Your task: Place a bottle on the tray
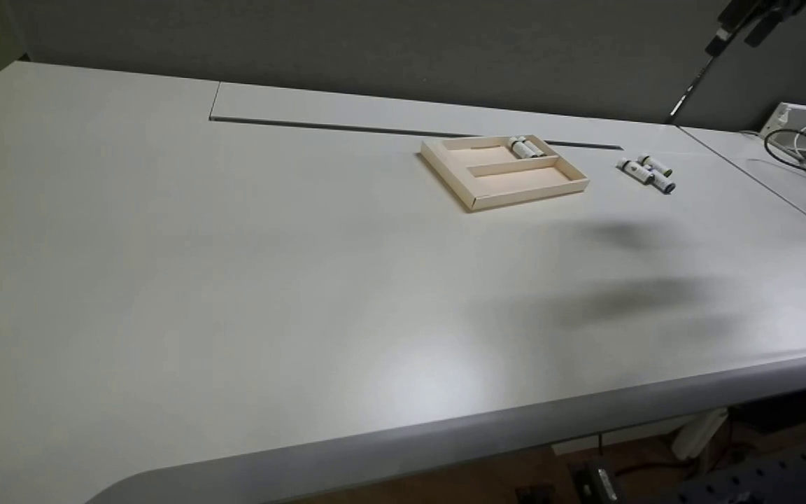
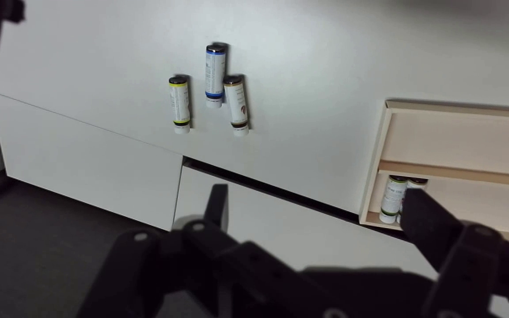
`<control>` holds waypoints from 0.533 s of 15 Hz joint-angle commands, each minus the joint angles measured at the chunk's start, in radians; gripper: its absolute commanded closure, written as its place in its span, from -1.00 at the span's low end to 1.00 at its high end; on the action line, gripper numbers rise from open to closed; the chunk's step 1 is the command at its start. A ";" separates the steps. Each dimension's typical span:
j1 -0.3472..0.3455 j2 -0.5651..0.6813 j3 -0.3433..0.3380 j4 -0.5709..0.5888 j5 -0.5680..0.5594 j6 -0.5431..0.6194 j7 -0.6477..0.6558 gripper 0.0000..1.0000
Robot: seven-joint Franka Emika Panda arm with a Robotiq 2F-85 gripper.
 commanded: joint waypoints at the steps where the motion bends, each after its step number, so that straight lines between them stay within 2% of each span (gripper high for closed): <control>1: -0.032 -0.001 0.036 0.003 -0.019 -0.003 0.015 -1.00; 6: -0.030 -0.001 0.039 0.004 -0.018 -0.004 0.015 -1.00; 8: -0.040 0.070 0.027 0.096 -0.036 -0.006 0.054 -1.00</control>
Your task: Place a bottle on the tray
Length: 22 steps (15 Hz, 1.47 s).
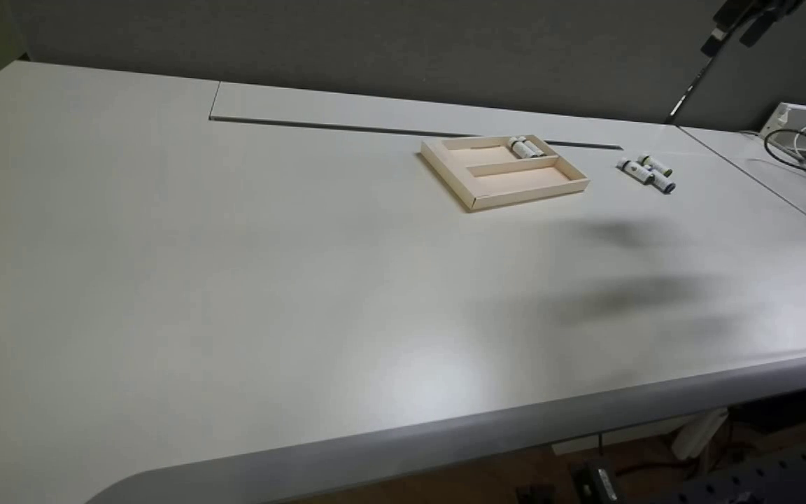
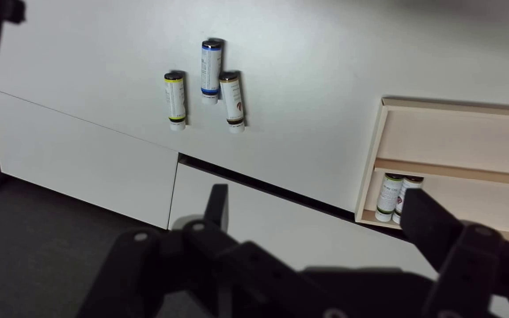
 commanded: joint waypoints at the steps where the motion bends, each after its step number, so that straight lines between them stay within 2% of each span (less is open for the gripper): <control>1: -0.042 0.109 0.007 0.155 -0.024 -0.037 0.072 -1.00; 3: -0.070 0.182 0.011 0.256 -0.009 -0.074 0.075 -1.00; 4: -0.112 0.227 0.046 0.316 0.046 -0.102 0.008 -1.00; 7: -0.150 0.357 0.061 0.475 0.033 -0.164 0.018 -1.00; 10: -0.204 0.481 0.113 0.631 0.057 -0.295 -0.031 -1.00; 12: -0.209 0.559 0.106 0.727 0.042 -0.370 -0.013 -1.00; 13: -0.200 0.470 0.108 0.587 0.034 -0.290 -0.011 -1.00; 22: -0.202 0.519 0.109 0.628 0.033 -0.289 -0.005 -1.00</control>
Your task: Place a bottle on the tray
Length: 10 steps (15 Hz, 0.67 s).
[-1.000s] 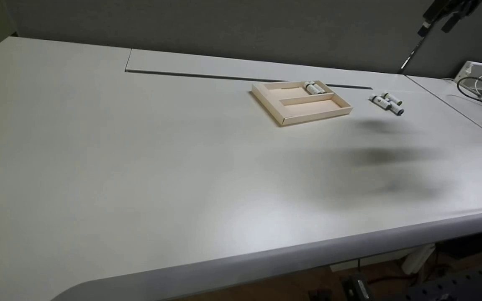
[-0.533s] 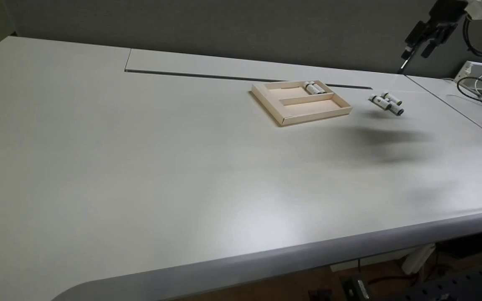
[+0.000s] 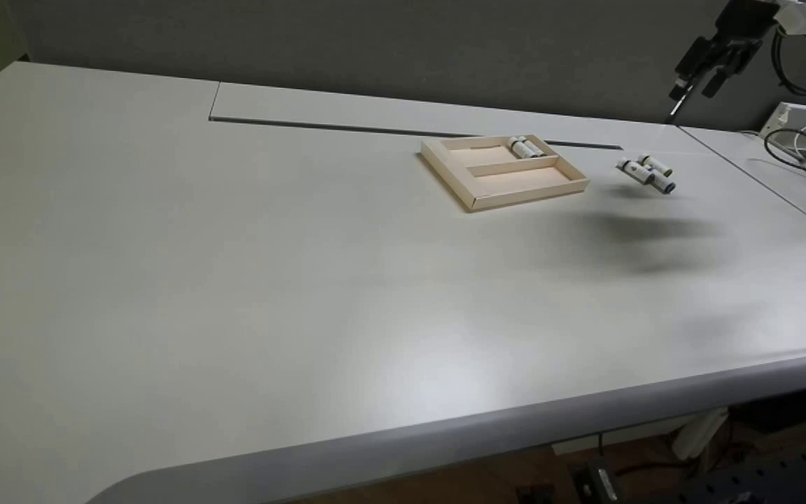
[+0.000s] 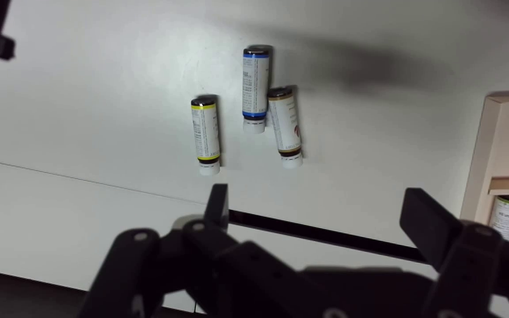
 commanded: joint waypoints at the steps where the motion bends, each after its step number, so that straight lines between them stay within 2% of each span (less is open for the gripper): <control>1: -0.012 0.056 0.009 0.052 -0.007 0.001 0.013 -1.00; 10: -0.021 0.317 0.035 0.255 -0.022 0.034 -0.014 -1.00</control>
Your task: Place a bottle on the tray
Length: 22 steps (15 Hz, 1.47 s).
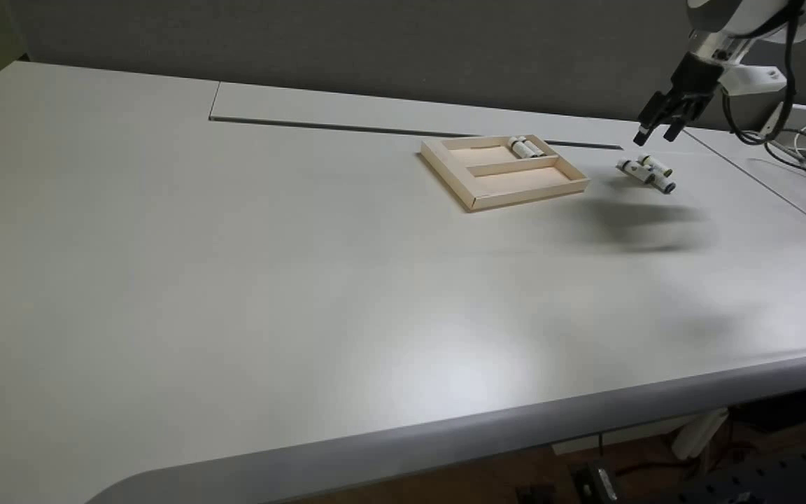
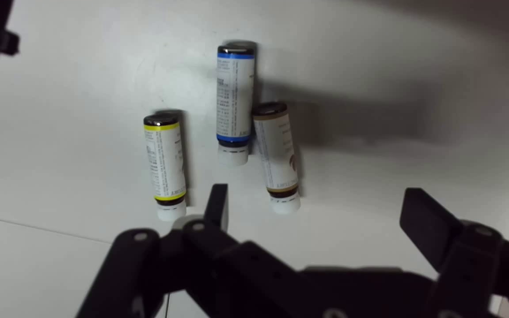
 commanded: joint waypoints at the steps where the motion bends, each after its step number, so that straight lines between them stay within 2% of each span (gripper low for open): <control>1: -0.014 0.135 0.014 0.166 -0.023 -0.027 -0.007 -1.00; 4: -0.017 0.207 0.017 0.245 -0.029 -0.048 -0.012 -1.00; 5: -0.015 0.224 0.014 0.262 -0.032 -0.046 -0.007 -0.87; 6: -0.014 0.240 0.015 0.283 -0.034 -0.050 -0.009 -0.48; 13: 0.002 0.272 -0.001 0.378 -0.039 -0.103 0.026 0.50; 16: 0.002 0.278 -0.004 0.408 -0.035 -0.177 0.040 0.91; 18: 0.000 0.284 -0.007 0.432 -0.030 -0.242 0.055 1.00; 21: -0.006 0.295 -0.008 0.464 -0.028 -0.316 0.068 1.00; 22: -0.005 0.299 -0.010 0.476 -0.028 -0.339 0.074 0.48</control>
